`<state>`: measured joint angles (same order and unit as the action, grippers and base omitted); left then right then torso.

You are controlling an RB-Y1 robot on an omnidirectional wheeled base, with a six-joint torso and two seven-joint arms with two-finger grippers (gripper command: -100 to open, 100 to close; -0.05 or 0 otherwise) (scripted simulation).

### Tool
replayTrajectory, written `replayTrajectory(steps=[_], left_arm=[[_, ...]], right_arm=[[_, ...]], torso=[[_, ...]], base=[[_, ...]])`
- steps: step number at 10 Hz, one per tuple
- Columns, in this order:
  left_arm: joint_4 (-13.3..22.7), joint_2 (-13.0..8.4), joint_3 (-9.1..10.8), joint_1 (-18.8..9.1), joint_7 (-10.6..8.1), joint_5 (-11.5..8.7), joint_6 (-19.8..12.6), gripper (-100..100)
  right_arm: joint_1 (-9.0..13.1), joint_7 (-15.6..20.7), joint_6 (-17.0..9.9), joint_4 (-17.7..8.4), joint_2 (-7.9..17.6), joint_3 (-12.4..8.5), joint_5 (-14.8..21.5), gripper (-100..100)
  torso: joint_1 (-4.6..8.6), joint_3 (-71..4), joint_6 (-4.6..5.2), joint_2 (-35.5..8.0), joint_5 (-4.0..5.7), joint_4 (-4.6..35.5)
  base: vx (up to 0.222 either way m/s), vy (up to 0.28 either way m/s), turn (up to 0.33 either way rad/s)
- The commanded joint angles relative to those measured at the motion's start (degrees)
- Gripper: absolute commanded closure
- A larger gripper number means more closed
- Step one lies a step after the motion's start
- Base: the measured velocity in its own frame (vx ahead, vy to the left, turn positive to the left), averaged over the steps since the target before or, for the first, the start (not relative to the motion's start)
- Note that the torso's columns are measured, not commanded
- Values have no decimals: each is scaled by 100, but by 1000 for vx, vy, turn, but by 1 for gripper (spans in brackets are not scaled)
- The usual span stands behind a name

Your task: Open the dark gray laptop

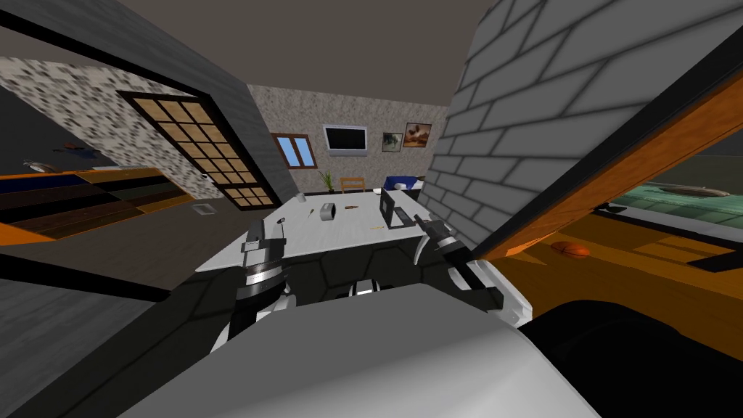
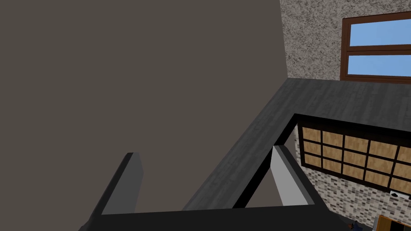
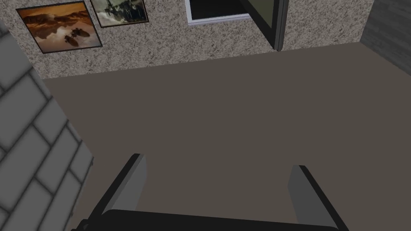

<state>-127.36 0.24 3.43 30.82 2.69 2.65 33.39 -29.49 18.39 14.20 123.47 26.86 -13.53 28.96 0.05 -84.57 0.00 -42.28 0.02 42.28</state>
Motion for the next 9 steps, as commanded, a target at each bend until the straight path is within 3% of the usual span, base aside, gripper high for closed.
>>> replayTrajectory(steps=[1, 9], left_arm=[[0, 0, 0, 0, 0, 0, 0, 0], [0, 0, 0, 0, 0, 0, 0, 0]], right_arm=[[9, 375, -129, -253, 303, -125, 421, -100], [69, 1314, -456, -1015, 1135, -385, 1264, -100]], torso=[[-7, -1, 0, 2, -2, -1], [-6, 1, 0, -2, -3, 0]], base=[[68, 152, 45], [59, 128, 61]])
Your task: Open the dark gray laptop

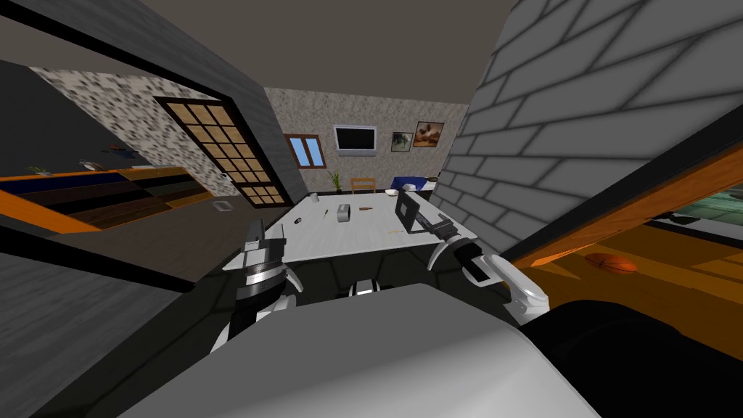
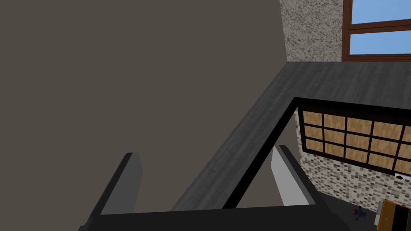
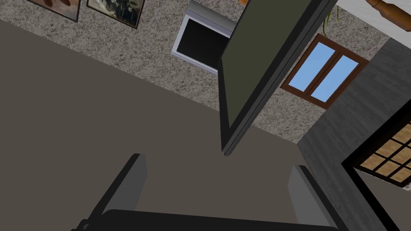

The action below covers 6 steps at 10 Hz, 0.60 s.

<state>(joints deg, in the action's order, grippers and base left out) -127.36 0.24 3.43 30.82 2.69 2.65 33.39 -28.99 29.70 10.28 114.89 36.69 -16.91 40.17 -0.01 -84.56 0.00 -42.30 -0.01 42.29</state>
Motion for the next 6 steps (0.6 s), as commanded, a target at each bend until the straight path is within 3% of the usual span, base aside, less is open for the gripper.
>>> replayTrajectory(steps=[1, 6], left_arm=[[0, 0, 0, 0, 0, 0, 0, 0], [0, 0, 0, 0, 0, 0, 0, 0]], right_arm=[[28, 281, -98, -240, 236, -70, 225, -100], [71, 810, -287, -681, 713, -214, 687, -100]], torso=[[3, -1, 0, 1, 1, 0], [0, -1, 0, 1, 1, 0]], base=[[58, 110, 55], [64, 111, 61]])
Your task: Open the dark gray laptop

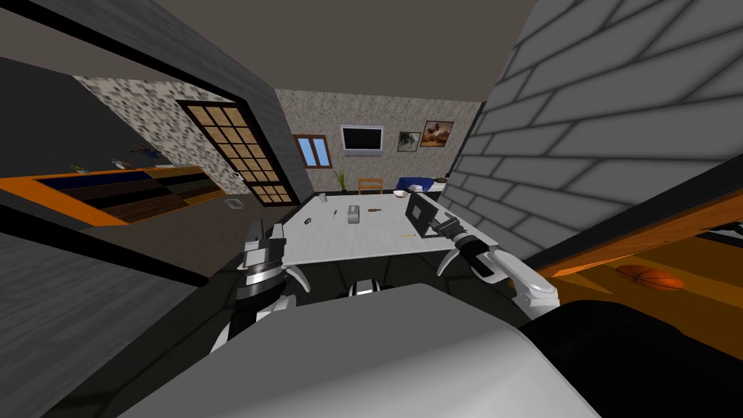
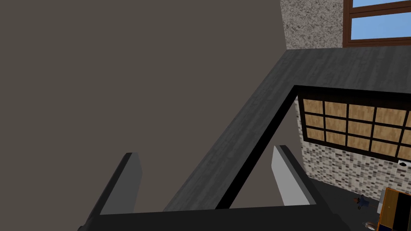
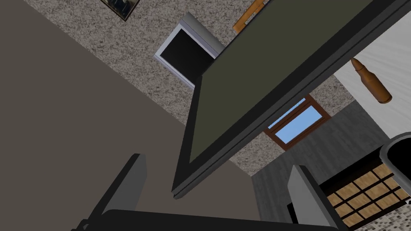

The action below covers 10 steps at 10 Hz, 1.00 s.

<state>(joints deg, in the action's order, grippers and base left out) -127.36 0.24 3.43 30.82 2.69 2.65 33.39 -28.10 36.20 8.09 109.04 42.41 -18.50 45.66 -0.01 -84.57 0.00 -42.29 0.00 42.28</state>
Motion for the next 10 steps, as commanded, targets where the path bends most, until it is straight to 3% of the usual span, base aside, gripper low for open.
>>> replayTrajectory(steps=[1, 2, 3, 4, 10], left_arm=[[0, 0, 0, 0, 0, 0, 0, 0], [0, -1, 1, 0, 0, 0, 0, 0], [0, -1, 1, 0, 0, 0, 0, 0], [0, -1, 1, 0, 0, 0, 0, 0], [0, -2, 2, -1, 0, 0, 0, 0]], right_arm=[[-24, 85, -61, -40, 105, -31, 81, -100], [-70, 27, -113, -28, 245, -92, 43, -100], [-40, 66, -90, -44, 190, -60, 63, -100], [-40, 56, -96, -44, 200, -64, 60, 100], [284, -756, -6, -532, 307, -5, -715, 100]], torso=[[-3, 3, 2, -4, -1, 1], [18, 7, 2, -12, 4, 3], [22, -3, 0, 8, 6, -1], [16, -1, 1, 0, 5, -1], [17, -4, 10, 8, 4, -3]], base=[[27, 54, 3], [81, 24, 30], [51, 12, 9], [10, -2, -10], [-39, -69, 33]])
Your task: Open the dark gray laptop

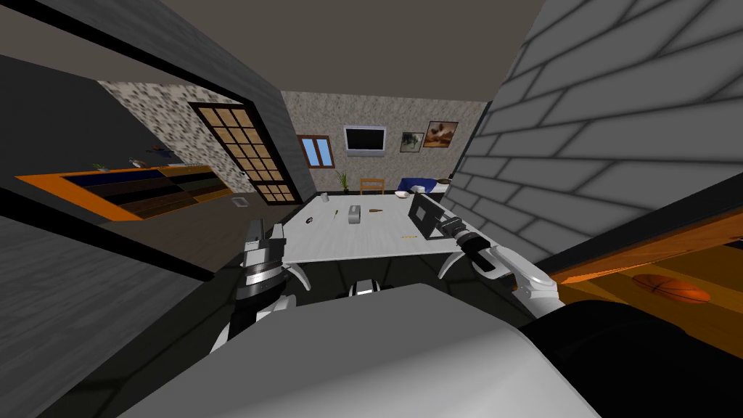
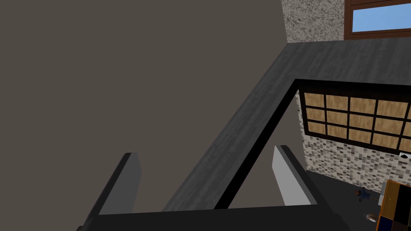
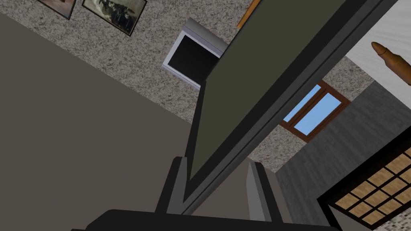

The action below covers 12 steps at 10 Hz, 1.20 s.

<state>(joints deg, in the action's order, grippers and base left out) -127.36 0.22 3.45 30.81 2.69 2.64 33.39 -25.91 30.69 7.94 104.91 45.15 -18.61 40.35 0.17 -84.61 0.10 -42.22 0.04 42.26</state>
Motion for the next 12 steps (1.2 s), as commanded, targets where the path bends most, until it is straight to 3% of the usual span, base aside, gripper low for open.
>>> replayTrajectory(steps=[1, 3, 4, 7, 12], left_arm=[[0, 0, 0, 0, 0, 0, 0, 0], [0, 0, 0, 0, 0, 0, 0, 0], [0, 0, 0, 0, 0, 0, 0, 0], [0, 0, 0, 0, 0, 0, 0, 0], [0, 0, 0, 0, 0, 0, 0, 0]], right_arm=[[110, -321, 23, -189, 48, 18, -295, 100], [200, -553, 52, -328, 78, 40, -516, 100], [187, -477, 43, -264, 84, 45, -449, 100], [493, -887, 177, -726, -211, 186, -889, 100], [790, -1266, 306, -1185, -509, 328, -1312, 100]], torso=[[1, -1, -3, 2, 3, -2], [8, -5, -4, 10, 9, -8], [11, -7, -4, 13, 9, -8], [31, -6, -7, 13, 16, -10], [51, -15, 11, 34, 46, -39]], base=[[-42, -68, 23], [-46, -56, 31], [-18, -23, 13], [-49, -104, 61], [-33, -97, 37]])
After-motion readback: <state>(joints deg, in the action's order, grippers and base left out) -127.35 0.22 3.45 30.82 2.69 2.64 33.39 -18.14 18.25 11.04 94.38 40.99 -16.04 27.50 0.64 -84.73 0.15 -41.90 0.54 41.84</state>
